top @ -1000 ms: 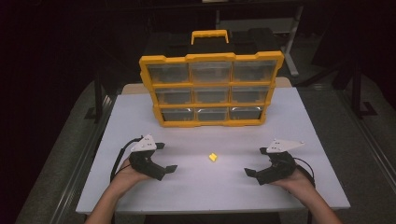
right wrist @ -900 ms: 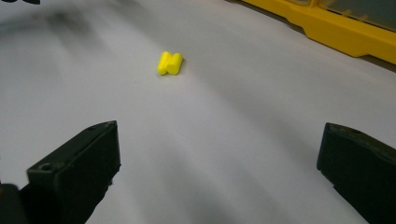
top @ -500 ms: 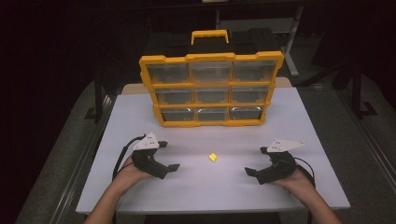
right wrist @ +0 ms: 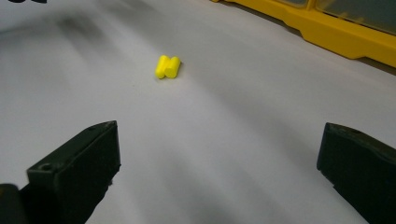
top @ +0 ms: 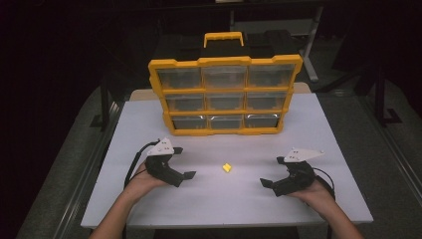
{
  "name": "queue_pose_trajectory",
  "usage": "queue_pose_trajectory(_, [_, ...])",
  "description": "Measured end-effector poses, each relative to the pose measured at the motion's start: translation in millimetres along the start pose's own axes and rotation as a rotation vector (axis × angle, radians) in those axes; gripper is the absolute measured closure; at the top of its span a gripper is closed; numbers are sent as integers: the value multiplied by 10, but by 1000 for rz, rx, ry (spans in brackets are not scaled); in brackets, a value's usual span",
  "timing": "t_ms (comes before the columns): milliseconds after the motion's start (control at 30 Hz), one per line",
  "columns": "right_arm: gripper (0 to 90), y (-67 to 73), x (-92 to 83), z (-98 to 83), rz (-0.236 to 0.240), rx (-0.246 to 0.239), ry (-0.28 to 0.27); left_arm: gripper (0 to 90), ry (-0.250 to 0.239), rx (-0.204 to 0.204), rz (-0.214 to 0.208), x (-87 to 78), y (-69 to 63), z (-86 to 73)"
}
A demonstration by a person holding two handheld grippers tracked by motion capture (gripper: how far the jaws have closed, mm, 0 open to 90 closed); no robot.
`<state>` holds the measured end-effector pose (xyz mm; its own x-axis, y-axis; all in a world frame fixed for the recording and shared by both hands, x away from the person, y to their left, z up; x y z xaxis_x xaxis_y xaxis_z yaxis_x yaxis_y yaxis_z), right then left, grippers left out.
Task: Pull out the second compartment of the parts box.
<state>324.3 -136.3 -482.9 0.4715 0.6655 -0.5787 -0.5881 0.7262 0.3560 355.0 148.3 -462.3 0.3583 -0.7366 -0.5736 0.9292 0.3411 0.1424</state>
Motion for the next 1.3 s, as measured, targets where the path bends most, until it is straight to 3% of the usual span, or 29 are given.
queue_pose_trajectory(1300, [0,20,38,-18,12,-8,13,3,-21,10,6,113,128,194])
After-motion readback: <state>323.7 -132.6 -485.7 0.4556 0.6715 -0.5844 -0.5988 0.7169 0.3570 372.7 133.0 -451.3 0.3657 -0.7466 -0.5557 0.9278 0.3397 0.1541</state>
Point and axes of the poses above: each handheld gripper's, and its own axes: x roughly forward along the jaws, z roughly out of its top, y roughly to its left, the point moved 9 cm from there along x, roughly forward along the jaws, and after that the axes turned 15 degrees about x, right-handed, at the moved point
